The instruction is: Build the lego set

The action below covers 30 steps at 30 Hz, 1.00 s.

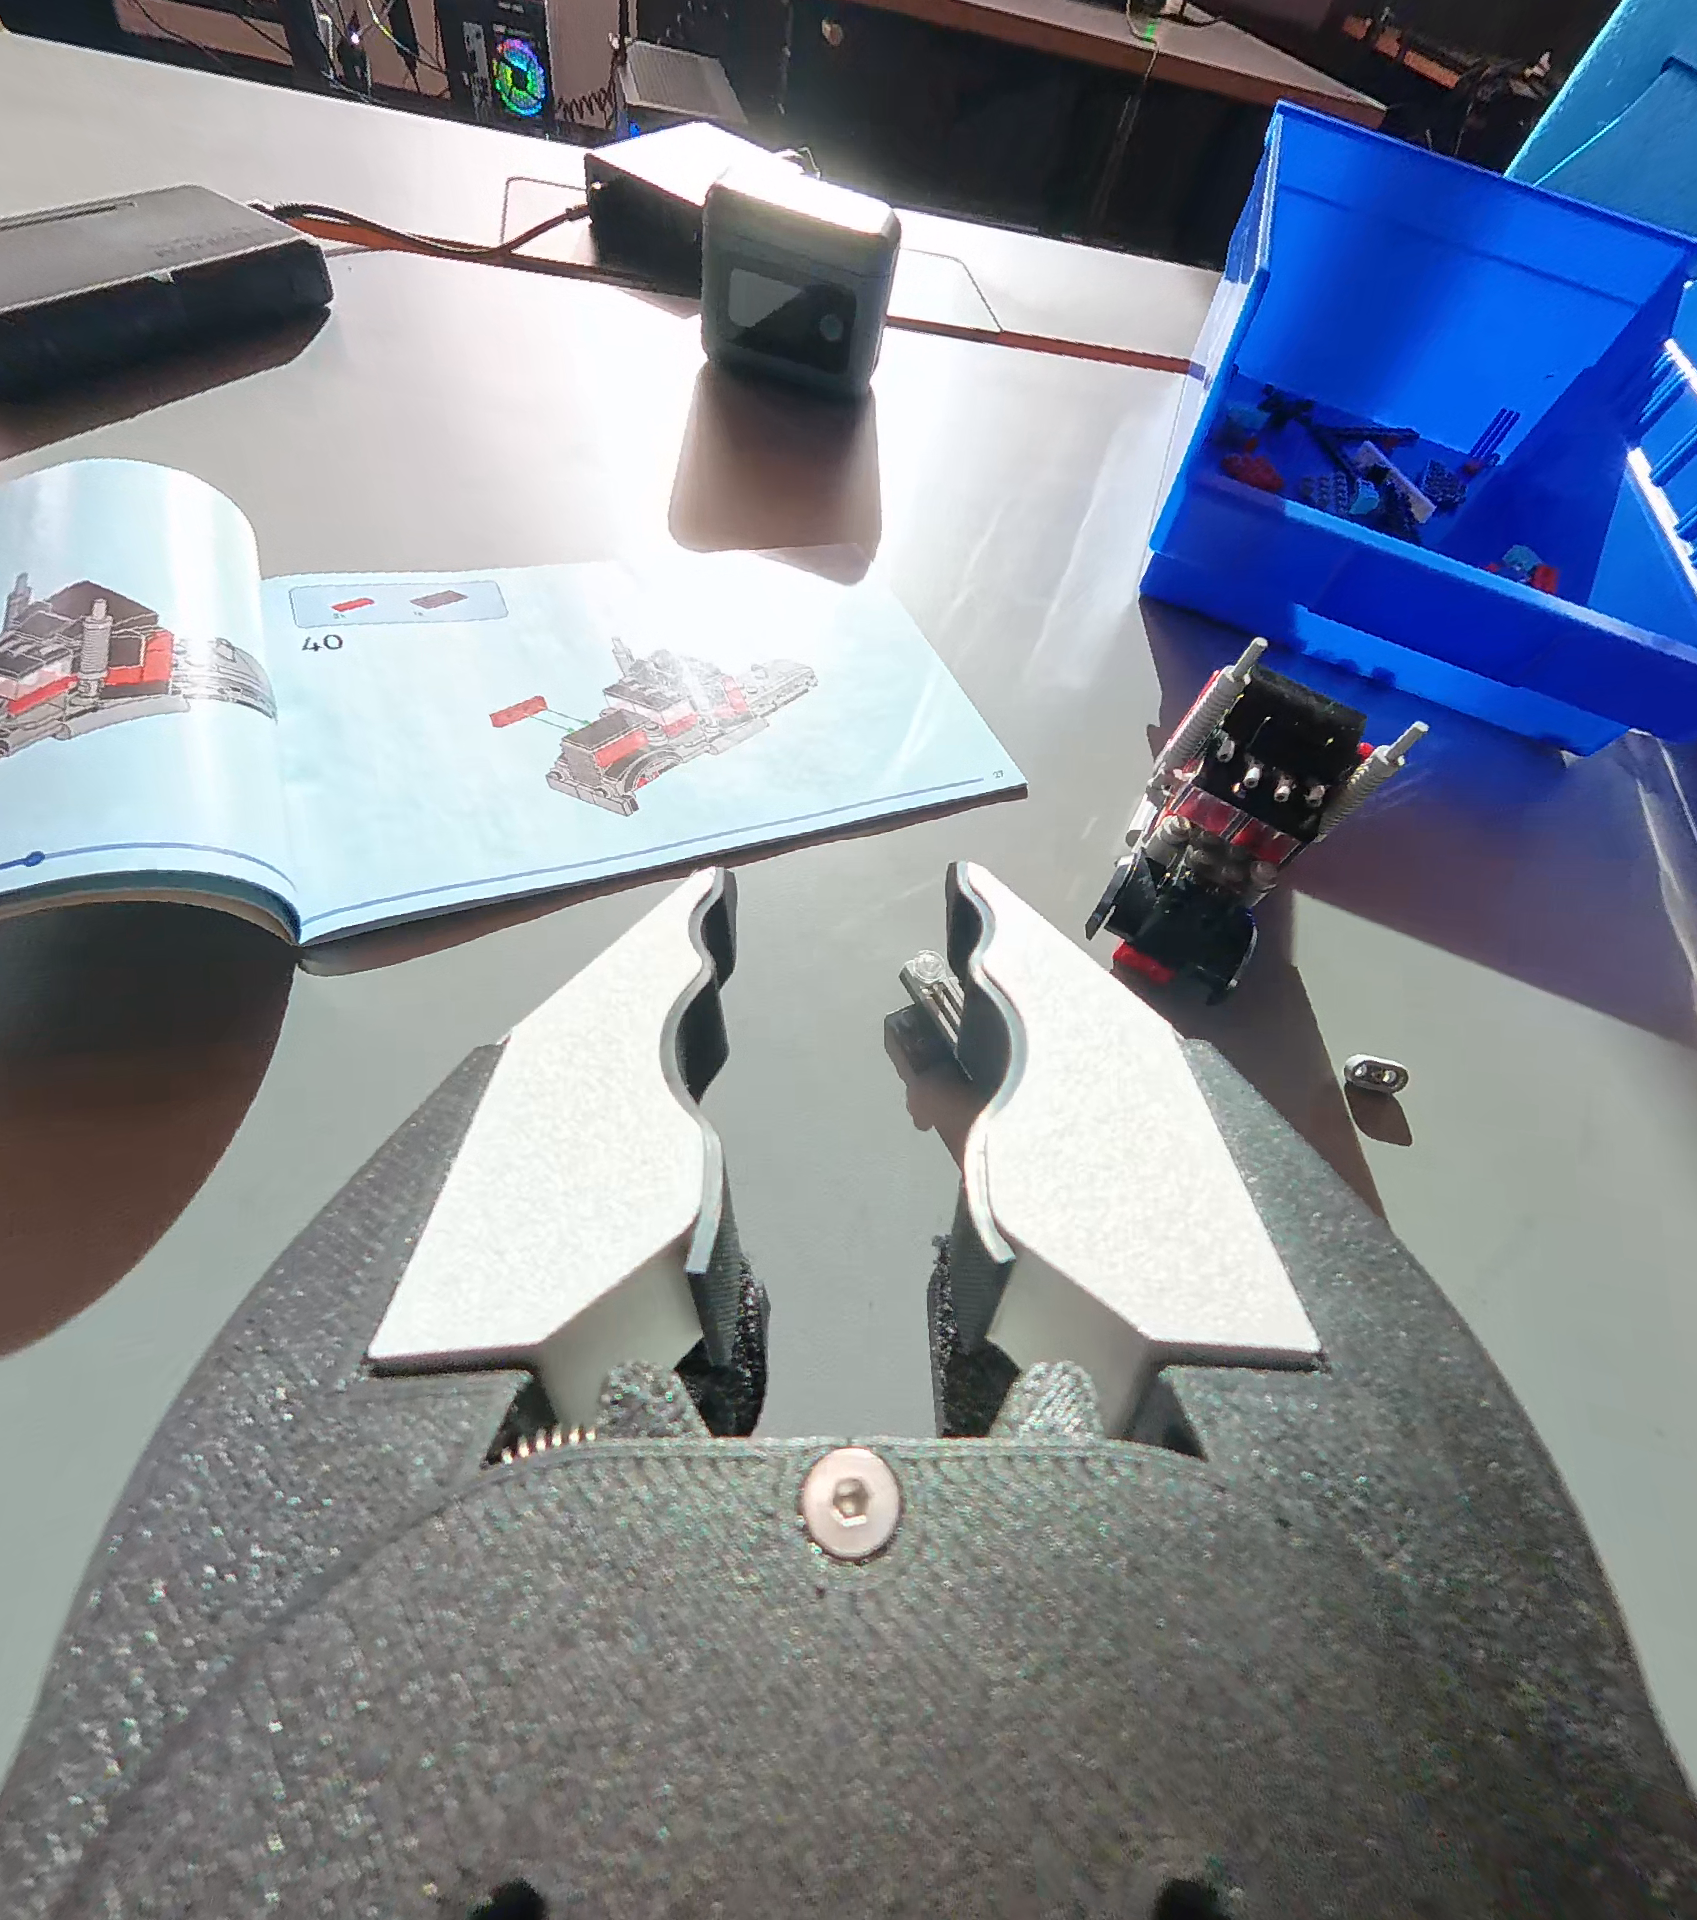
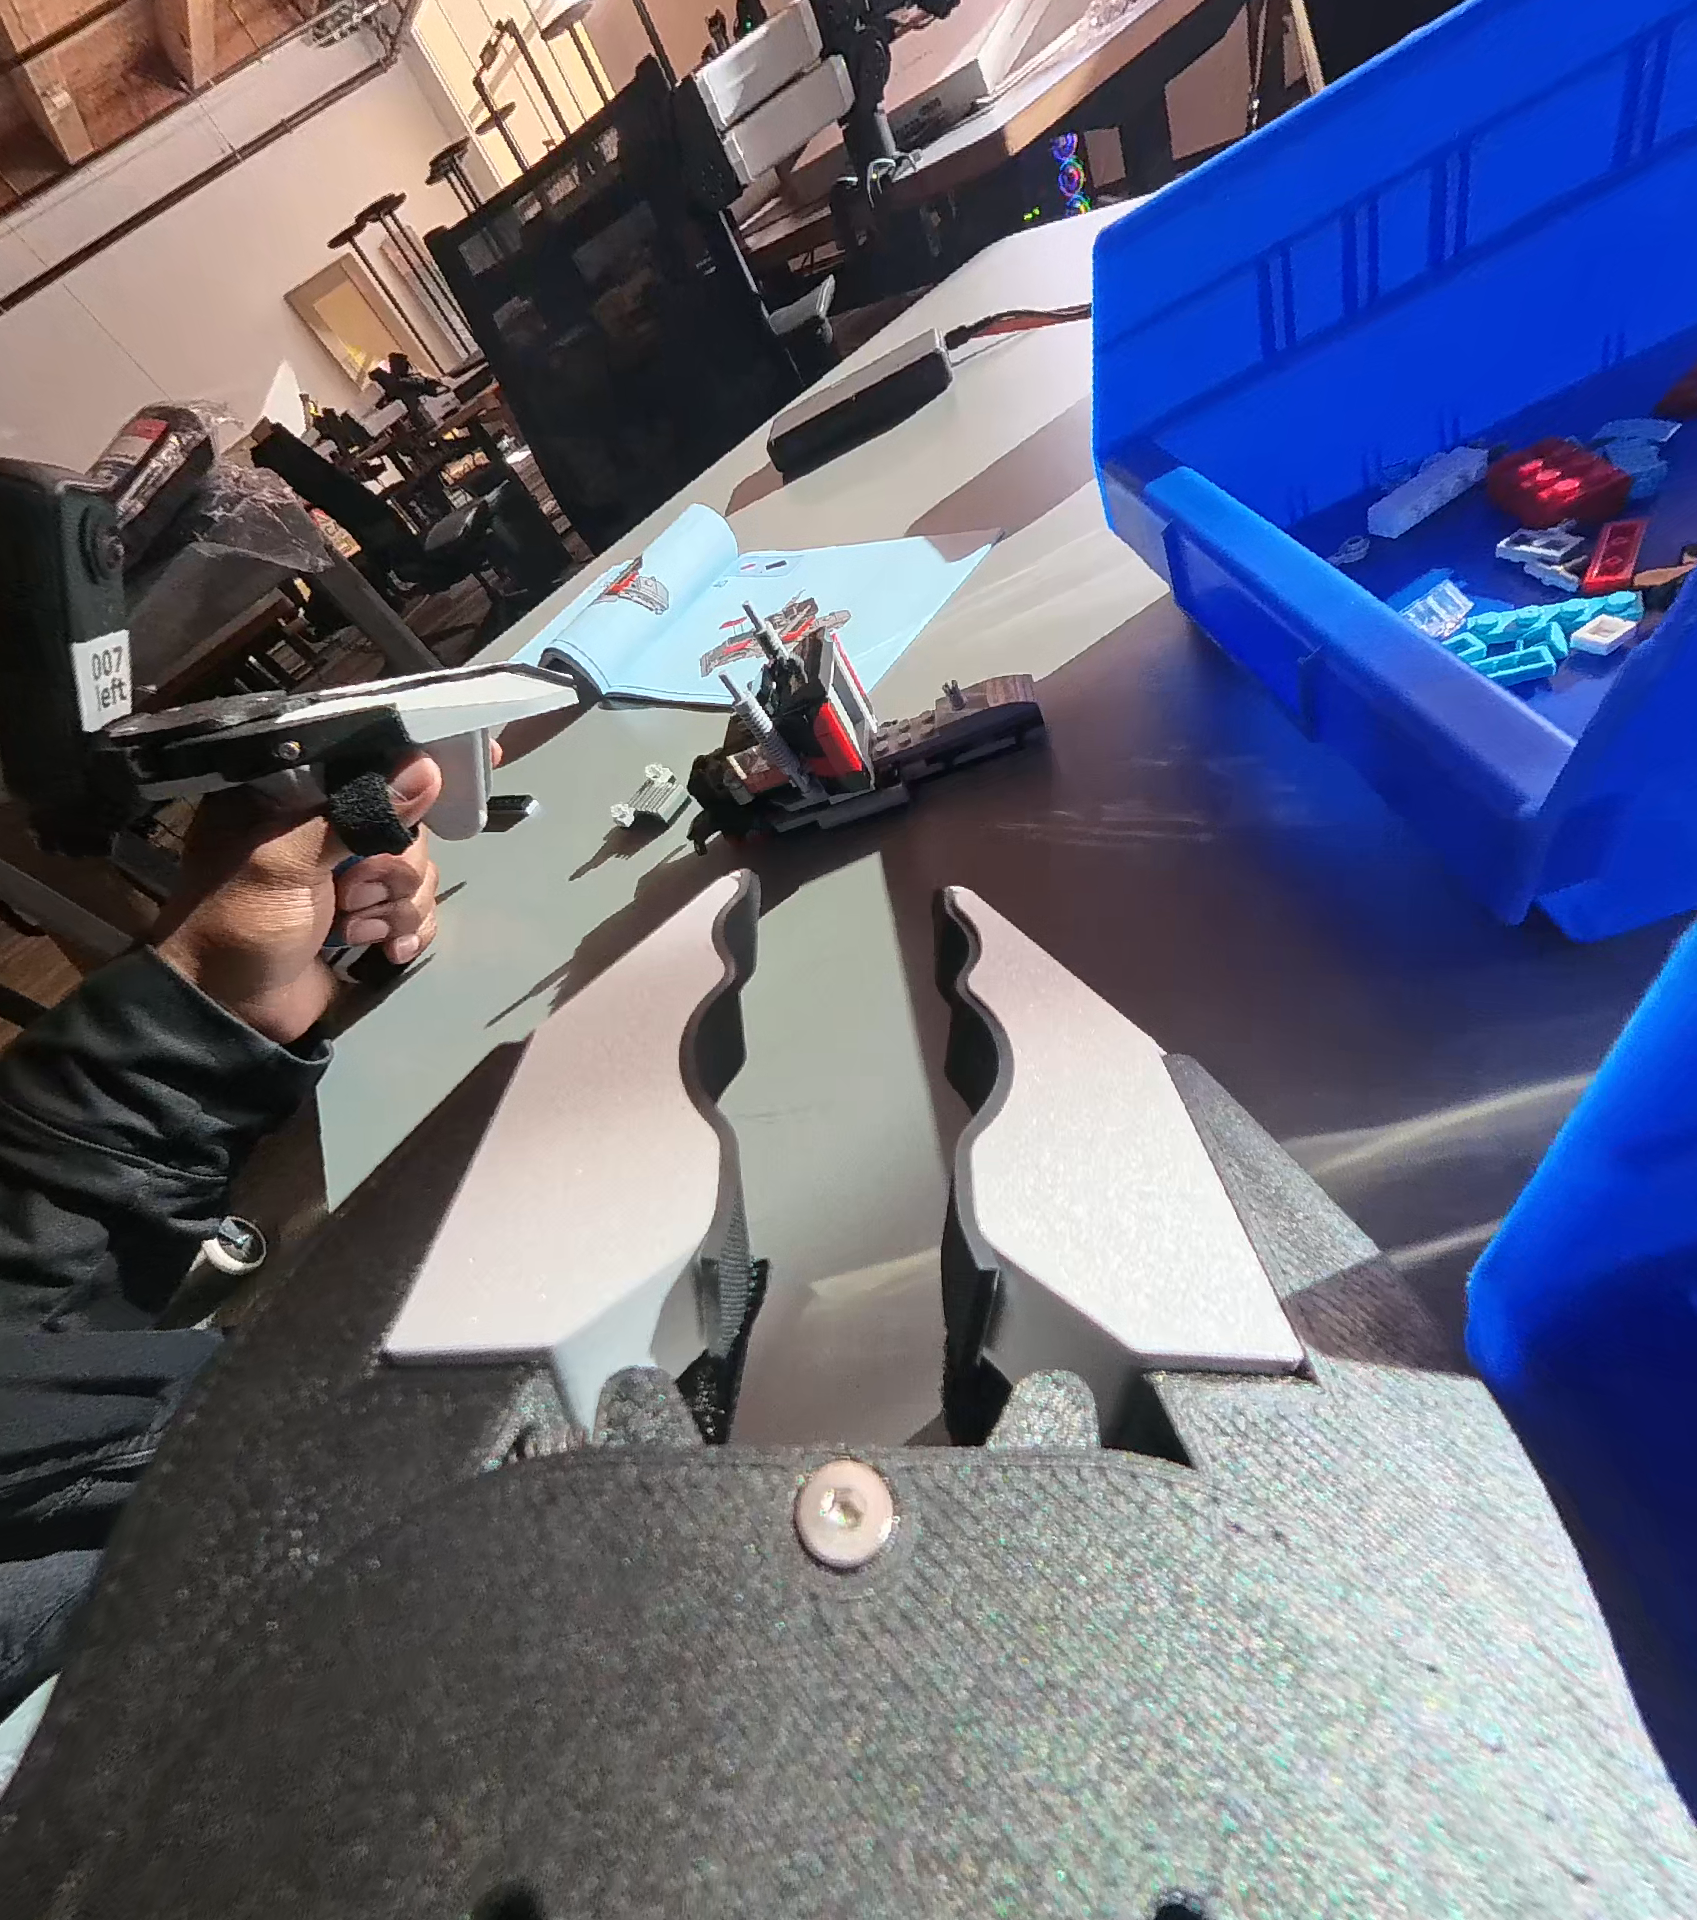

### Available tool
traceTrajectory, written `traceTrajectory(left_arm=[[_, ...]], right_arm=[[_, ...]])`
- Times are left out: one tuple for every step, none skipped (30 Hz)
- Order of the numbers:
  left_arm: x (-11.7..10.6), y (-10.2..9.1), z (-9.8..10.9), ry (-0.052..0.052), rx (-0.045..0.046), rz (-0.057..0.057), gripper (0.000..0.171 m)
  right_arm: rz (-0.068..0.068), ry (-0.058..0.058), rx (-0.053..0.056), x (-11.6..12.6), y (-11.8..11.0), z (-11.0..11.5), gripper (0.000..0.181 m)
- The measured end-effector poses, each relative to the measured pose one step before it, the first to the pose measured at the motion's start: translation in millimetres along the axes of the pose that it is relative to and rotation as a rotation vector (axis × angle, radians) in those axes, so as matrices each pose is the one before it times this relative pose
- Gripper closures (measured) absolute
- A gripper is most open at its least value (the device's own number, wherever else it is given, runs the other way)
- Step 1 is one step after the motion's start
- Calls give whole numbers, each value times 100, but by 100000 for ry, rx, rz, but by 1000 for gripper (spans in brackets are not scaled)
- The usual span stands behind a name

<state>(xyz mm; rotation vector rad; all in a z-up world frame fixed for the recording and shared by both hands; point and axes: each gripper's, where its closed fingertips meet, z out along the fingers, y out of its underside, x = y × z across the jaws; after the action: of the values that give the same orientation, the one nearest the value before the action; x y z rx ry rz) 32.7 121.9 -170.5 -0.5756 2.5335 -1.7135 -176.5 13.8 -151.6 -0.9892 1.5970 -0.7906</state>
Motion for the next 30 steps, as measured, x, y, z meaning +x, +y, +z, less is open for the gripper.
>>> traceTrajectory(left_arm=[[0, 30, 23, -35, -241, 89, 130], [15, 30, 21, -23, -204, 156, 130], [17, 12, 21, -26, -141, 145, 130], [14, 9, 9, 49, -94, 121, 130], [29, 5, 11, 143, -62, 94, 130], [25, 5, -4, 140, -19, 57, 130], [15, -3, 9, 94, -5, 23, 130], [1, 9, 4, 20, -2, -6, 130], [-20, -2, 2, -103, -2, -49, 130], [-23, 3, 7, -142, -65, -49, 130], [2, 19, 12, -56, -100, 63, 130], [9, 6, 2, -67, -5, 184, 130], [5, -21, -18, -187, 148, 223, 130], [-1, -20, -17, -191, 224, 230, 131], [6, -32, -26, -80, 249, 205, 131], [-3, -34, -40, -157, 308, 89, 131], [-13, -36, -28, -56, 327, -2, 131], [18, -35, -27, 194, 302, -71, 131], [-3, -25, -27, 260, 243, -249, 131], [2, -23, -20, 320, 160, -416, 131], [-9, -4, -10, 422, 92, -506, 131], [3, -15, -6, 465, 85, -523, 131], [2, -1, -14, 454, 88, -455, 131], [35, -10, -6, 504, 98, -317, 131], [17, -20, -17, 360, 149, -229, 131], [3, -19, -19, 154, 185, -167, 131], [4, -5, -4, 133, 18, -94, 131], [30, 41, 27, 281, -292, -22, 131], [21, 60, 49, 243, -454, -12, 131], [18, 50, 44, 88, -403, 24, 131]], right_arm=[[42, 20, 57, 5, 3, -3, 147], [0, 38, 24, -3, 3, -8, 147], [-57, 110, 10, -2, 1, -12, 147], [-55, 102, -38, -1, 12, 7, 147], [-56, 127, -35, 12, 7, 7, 147], [-51, 95, -65, 2, 3, 3, 147], [-63, 61, -36, 3, 7, 7, 147], [-48, 62, 13, -6, 7, 1, 147], [-48, 34, 60, -4, -11, -8, 147], [12, -40, 9, -10, 14, -7, 147], [-5, -123, -20, -34, 14, -11, 147], [-52, 38, 58, -11, -4, -18, 147], [-86, 108, 53, 3, 1, 3, 147], [-77, 91, -54, 4, 1, 3, 147], [-92, 83, -110, -2, 20, 11, 147], [-124, 131, -98, 3, 9, 10, 147], [-156, 198, -96, 5, 14, 10, 147], [-184, 248, -148, 4, 23, 16, 147], [-206, 219, -257, 11, 36, 40, 147], [-229, 213, -322, -2, 41, 32, 147], [-276, 223, -318, -7, 42, 42, 147], [-305, 228, -260, -6, 29, 24, 147], [-273, 289, -190, 5, 30, 22, 147], [-267, 244, -189, -3, 27, 31, 147], [-255, 142, -234, -9, 29, 28, 147], [-190, 29, -321, -18, 44, 34, 147], [-155, -264, -384, -53, 46, 40, 147], [-119, -595, -235, -89, 27, 22, 147], [65, -505, 165, -49, -15, -15, 147], [302, -335, 515, -11, -69, -60, 147]])
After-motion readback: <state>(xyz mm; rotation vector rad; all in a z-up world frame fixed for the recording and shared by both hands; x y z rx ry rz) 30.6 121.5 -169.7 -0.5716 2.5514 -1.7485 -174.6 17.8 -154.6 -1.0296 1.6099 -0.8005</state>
